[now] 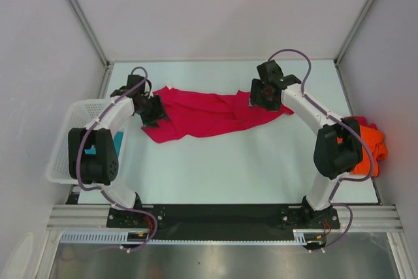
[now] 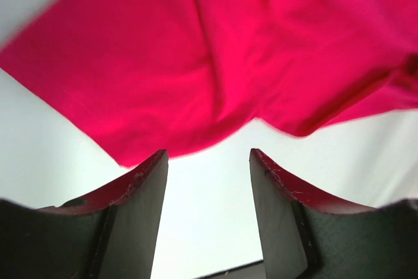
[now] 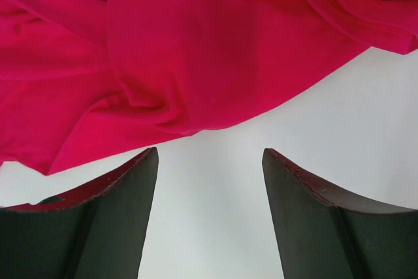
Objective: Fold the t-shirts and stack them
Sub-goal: Flatten out the tshirt
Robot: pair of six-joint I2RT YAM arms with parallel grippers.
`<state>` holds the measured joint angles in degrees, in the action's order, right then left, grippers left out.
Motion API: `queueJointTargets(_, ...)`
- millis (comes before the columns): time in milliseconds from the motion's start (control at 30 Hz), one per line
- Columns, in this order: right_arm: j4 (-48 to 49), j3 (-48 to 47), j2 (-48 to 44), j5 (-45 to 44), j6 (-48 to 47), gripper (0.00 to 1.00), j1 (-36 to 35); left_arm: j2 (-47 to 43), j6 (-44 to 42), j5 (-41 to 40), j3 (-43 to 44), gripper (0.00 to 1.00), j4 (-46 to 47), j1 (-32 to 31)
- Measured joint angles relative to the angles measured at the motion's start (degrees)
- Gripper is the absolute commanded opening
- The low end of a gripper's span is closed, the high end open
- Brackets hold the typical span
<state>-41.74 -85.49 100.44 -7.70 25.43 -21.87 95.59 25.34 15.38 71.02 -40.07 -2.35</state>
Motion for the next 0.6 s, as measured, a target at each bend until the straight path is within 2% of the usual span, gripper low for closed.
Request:
queueJointTargets(200,0.1,-3.0,6.3,0.8,-0.2,0.71,0.1,-2.9,0.0,-3.6,-7.2,0.58,0.6,-3.8)
queueJointTargets(600,0.0,-16.4,16.5,3.5,-0.7,0.71,-0.2,-2.7,-0.7,-11.7,-7.1,0.59,1.0,-3.6)
